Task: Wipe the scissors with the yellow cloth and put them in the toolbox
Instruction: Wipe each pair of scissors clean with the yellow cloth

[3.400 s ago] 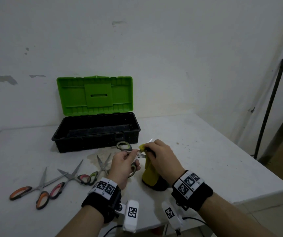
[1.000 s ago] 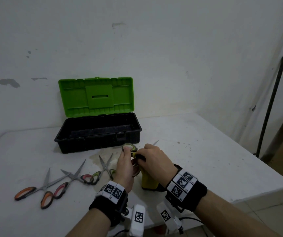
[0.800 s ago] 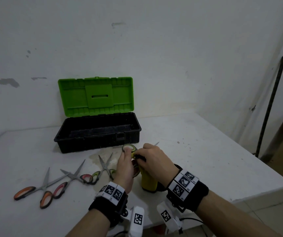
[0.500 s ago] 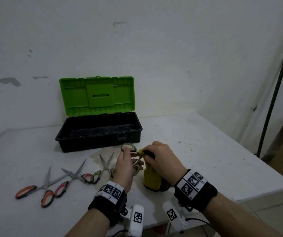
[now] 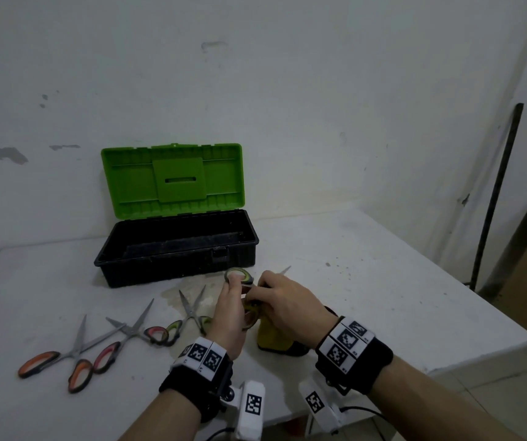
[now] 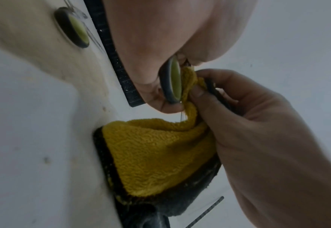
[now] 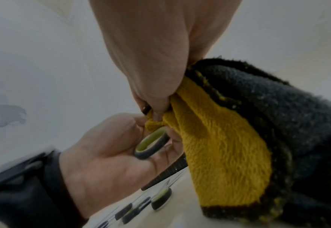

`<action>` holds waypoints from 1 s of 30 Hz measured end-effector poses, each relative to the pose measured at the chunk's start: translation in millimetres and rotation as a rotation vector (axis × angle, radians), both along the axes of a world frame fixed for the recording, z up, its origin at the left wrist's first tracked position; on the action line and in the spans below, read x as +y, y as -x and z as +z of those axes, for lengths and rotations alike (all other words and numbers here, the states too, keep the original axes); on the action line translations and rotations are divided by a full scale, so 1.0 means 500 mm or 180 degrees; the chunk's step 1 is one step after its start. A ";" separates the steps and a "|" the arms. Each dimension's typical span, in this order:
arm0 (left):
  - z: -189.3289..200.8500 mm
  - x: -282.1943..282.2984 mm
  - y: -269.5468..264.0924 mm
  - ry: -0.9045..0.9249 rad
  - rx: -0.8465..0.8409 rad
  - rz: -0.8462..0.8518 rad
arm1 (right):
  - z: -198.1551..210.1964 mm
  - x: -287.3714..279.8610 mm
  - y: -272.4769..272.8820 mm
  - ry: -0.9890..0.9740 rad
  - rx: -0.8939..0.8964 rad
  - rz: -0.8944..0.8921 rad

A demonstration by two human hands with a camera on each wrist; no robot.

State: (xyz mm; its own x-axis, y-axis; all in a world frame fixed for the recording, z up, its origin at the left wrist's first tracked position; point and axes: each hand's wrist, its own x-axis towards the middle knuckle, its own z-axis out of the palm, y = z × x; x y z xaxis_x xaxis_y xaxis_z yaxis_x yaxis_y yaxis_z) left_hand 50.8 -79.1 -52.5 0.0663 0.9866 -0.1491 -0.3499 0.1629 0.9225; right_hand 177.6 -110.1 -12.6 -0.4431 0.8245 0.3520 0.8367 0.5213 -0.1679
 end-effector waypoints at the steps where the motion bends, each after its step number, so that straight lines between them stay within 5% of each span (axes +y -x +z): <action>1: -0.002 -0.001 0.001 0.0005 0.0021 0.0012 | -0.002 0.004 -0.003 0.0004 -0.0015 -0.0022; 13: -0.001 -0.001 -0.006 0.0072 -0.0026 -0.0030 | -0.016 0.005 -0.008 0.0050 0.0279 -0.0119; 19: 0.001 0.009 0.007 -0.0029 0.0124 0.0180 | -0.002 0.014 -0.055 0.0078 0.0902 -0.0531; 24: 0.001 -0.003 -0.008 -0.0040 0.0164 0.0088 | -0.025 0.004 -0.013 0.0145 0.0648 -0.0307; 30: -0.005 0.000 0.001 -0.0080 0.0259 0.0264 | -0.021 0.022 -0.032 0.0103 0.1083 -0.0769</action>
